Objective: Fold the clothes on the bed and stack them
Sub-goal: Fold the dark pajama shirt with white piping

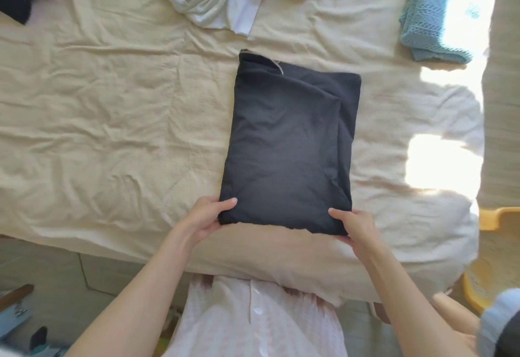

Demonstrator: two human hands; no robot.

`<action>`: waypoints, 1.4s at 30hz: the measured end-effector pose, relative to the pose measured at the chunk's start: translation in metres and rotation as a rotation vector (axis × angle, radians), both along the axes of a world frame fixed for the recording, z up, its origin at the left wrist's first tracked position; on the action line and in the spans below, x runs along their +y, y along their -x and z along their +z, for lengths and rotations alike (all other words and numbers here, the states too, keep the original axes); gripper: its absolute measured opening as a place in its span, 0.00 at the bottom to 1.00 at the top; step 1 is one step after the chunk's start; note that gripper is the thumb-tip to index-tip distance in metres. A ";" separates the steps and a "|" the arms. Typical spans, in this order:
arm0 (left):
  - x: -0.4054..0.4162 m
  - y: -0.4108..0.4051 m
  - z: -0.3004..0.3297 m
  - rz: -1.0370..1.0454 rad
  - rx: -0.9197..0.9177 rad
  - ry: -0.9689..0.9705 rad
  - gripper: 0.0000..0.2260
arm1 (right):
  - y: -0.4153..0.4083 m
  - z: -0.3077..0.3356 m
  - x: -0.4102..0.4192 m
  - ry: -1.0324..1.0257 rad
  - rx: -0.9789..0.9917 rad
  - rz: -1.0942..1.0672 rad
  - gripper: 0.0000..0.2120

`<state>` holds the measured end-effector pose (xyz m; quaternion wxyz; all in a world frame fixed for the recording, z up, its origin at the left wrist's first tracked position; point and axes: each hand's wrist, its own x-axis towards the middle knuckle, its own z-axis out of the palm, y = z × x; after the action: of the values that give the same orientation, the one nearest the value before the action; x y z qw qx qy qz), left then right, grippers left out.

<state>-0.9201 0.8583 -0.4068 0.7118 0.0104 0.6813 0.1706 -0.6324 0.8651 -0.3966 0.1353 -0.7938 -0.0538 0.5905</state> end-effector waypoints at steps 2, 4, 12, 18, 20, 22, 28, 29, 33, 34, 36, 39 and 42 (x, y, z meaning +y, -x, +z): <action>-0.017 0.008 0.017 0.031 -0.100 0.115 0.09 | -0.002 0.014 -0.021 0.091 0.042 0.012 0.10; -0.032 0.013 0.033 -0.007 -0.107 0.190 0.07 | -0.002 0.029 -0.035 0.155 0.060 -0.022 0.10; 0.055 0.009 0.073 -0.084 0.206 -0.159 0.07 | 0.002 0.068 0.038 -0.275 -0.040 -0.248 0.08; 0.124 -0.001 0.067 -0.090 0.425 -0.465 0.09 | 0.011 0.056 0.098 -0.500 -0.123 -0.140 0.09; 0.119 -0.009 0.054 -0.198 0.508 -0.490 0.14 | 0.019 0.046 0.089 -0.607 -0.423 0.165 0.10; 0.102 -0.017 0.036 -0.352 0.599 -0.515 0.20 | 0.029 0.032 0.067 -0.840 -0.588 0.551 0.13; 0.078 -0.024 -0.025 -1.059 0.866 -0.613 0.33 | 0.045 -0.036 0.040 -0.795 -0.694 1.481 0.25; 0.081 -0.026 -0.034 -1.170 0.902 -0.584 0.32 | 0.043 -0.047 0.044 -0.717 -0.700 1.531 0.26; 0.103 -0.031 -0.050 -1.225 0.847 -0.481 0.27 | 0.034 -0.071 0.066 -0.570 -0.685 1.649 0.25; 0.108 -0.029 -0.048 -1.138 0.797 -0.510 0.26 | 0.034 -0.069 0.069 -0.597 -0.661 1.634 0.24; 0.107 -0.022 -0.043 -0.848 0.695 -0.609 0.23 | 0.034 -0.057 0.067 -0.725 -0.611 1.452 0.20; 0.092 -0.015 -0.030 -0.356 0.442 -0.554 0.22 | 0.029 -0.036 0.050 -0.869 -0.642 0.933 0.17; 0.093 -0.014 -0.029 -0.253 0.394 -0.411 0.24 | 0.019 -0.027 0.053 -0.559 -0.492 0.433 0.26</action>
<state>-0.9058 0.9508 -0.4353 0.5647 0.2719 0.7505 0.2096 -0.6509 0.9179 -0.4238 0.2013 -0.8141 -0.4079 0.3609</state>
